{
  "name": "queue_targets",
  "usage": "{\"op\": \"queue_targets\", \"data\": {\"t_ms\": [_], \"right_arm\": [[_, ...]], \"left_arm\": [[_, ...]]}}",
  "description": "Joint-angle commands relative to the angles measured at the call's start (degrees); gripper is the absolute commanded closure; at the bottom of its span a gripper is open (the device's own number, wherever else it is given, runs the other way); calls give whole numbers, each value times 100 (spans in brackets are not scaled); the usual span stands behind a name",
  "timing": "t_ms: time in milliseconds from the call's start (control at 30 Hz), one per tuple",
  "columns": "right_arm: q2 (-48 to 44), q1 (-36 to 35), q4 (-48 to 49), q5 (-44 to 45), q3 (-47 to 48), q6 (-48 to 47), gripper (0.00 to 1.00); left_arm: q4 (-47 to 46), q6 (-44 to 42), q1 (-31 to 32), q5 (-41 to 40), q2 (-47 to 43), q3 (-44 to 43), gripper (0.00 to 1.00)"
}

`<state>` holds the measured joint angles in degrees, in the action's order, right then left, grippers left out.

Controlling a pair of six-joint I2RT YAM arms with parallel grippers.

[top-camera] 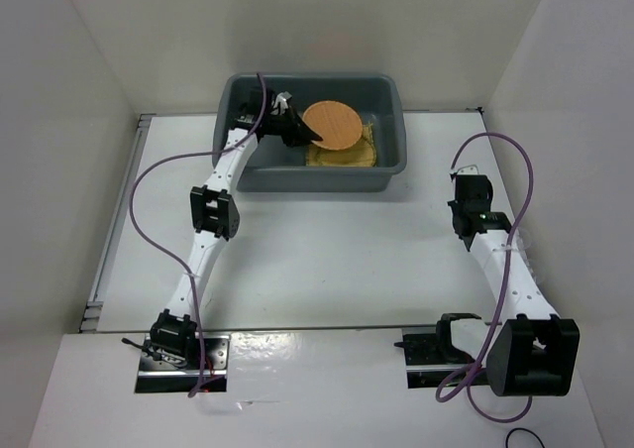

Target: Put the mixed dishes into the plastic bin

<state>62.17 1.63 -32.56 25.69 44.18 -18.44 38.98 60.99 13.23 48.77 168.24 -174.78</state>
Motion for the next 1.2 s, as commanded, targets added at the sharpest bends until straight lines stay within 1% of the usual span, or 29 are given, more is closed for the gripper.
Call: {"op": "queue_targets", "data": {"t_ms": [0,167,267,300,367,433,733,900,1000,1100,1133,1167], "right_arm": [[-162,-40,294,120,-6,139,100],[-109,-145,346,243,-6,191,100],[-38,-294,399,401,-6,243,100],[14,-373,399,488,-6,244,100],[84,-435,452,550,-58,296,100],[85,-488,452,604,-59,297,100],[190,-488,505,709,-59,297,100],[190,-488,505,709,-59,349,100],[190,-488,505,709,-59,349,100],[190,-488,505,709,-59,349,100],[190,-488,505,709,-59,349,100],[190,-488,505,709,-59,349,100]], "left_arm": [[-329,405,-119,414,-3,-505,100],[-383,580,-172,361,226,-505,100],[-514,642,-119,492,376,-505,100],[-601,773,-67,493,506,-505,100],[-812,975,-67,747,665,-505,100],[-865,1028,-5,809,727,-505,100],[-813,976,162,862,903,-505,100],[-813,976,215,862,1026,-505,98],[-813,976,267,915,1088,-505,94],[-760,976,267,967,1088,-505,87],[-708,976,267,967,1088,-505,84],[-708,915,267,967,1088,-505,78]]}}
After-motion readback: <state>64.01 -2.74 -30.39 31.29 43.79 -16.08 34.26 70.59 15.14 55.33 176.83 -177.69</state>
